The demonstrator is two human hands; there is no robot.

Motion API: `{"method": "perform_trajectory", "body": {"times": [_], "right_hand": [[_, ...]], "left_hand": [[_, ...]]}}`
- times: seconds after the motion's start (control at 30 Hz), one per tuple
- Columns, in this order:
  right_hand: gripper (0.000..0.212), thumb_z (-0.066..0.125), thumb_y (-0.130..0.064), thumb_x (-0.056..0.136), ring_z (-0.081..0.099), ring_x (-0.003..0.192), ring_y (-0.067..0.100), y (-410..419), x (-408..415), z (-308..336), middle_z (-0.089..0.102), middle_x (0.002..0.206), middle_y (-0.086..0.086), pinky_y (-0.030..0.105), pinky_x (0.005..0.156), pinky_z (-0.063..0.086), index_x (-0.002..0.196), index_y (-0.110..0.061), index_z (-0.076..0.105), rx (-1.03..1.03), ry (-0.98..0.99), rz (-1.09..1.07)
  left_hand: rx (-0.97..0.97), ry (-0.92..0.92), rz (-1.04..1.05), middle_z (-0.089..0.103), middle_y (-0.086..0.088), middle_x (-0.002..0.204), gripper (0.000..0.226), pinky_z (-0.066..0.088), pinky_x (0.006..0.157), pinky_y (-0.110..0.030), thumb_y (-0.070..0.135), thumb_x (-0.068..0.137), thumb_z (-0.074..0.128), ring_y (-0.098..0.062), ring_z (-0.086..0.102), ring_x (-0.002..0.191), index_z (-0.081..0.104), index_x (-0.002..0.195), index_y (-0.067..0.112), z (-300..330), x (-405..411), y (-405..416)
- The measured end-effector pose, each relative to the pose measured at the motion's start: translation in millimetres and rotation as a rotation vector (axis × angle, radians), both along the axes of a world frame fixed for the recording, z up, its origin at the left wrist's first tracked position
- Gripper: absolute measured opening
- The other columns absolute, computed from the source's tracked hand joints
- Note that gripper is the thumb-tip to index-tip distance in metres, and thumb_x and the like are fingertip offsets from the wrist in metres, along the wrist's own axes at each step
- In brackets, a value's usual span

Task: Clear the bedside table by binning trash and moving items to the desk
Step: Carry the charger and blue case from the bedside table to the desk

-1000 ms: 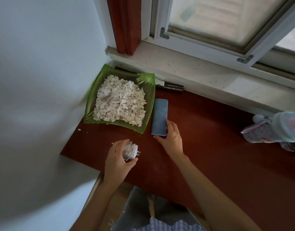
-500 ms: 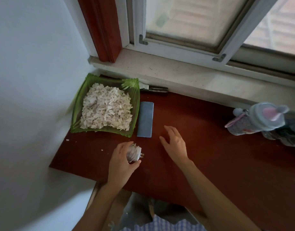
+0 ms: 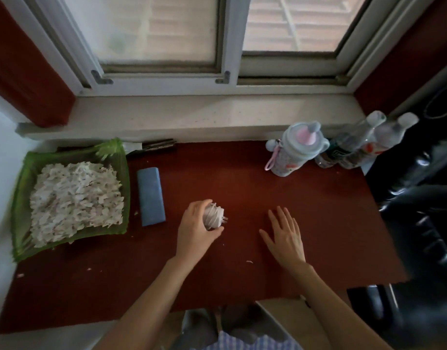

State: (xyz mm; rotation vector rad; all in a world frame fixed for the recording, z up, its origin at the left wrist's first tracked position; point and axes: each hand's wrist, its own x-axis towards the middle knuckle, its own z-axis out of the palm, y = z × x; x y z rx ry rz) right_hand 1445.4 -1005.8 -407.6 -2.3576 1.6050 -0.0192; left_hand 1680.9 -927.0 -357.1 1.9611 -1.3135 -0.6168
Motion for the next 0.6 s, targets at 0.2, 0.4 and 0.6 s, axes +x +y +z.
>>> {"method": "perform_trajectory", "body": {"times": [0.2, 0.4, 0.6], "right_hand": [[0.074, 0.033, -0.064, 0.089, 0.004, 0.146, 0.023, -13, -27, -7, 0.01, 0.158, 0.007, 0.041, 0.117, 0.008, 0.149, -0.024, 0.017, 0.066, 0.072, -0.045], [0.075, 0.021, -0.069, 0.088, 0.005, 0.146, 0.022, -11, -34, -15, 0.011, 0.158, 0.007, 0.039, 0.115, 0.006, 0.149, -0.026, 0.015, 0.064, 0.112, -0.012], [0.073, 0.03, -0.067, 0.085, 0.034, 0.138, 0.028, -15, -32, -14, 0.037, 0.149, 0.01, 0.046, 0.107, 0.033, 0.141, -0.022, 0.039, 0.036, 0.13, -0.018]], "left_hand": [[0.001, -0.054, -0.064, 0.053, 0.003, 0.118, 0.069, 0.045, 0.086, -0.027, 0.028, 0.063, 0.082, -0.014, 0.053, 0.106, 0.051, 0.124, 0.022, -6, -27, -73], [0.019, -0.142, -0.102, 0.054, 0.0, 0.117, 0.07, 0.048, 0.085, -0.032, 0.029, 0.063, 0.082, -0.018, 0.054, 0.105, 0.05, 0.125, 0.021, -24, -39, -126], [0.055, -0.182, -0.128, 0.054, -0.003, 0.116, 0.069, 0.046, 0.084, -0.032, 0.028, 0.062, 0.083, -0.021, 0.056, 0.104, 0.051, 0.123, 0.018, -34, -40, -162]]}}
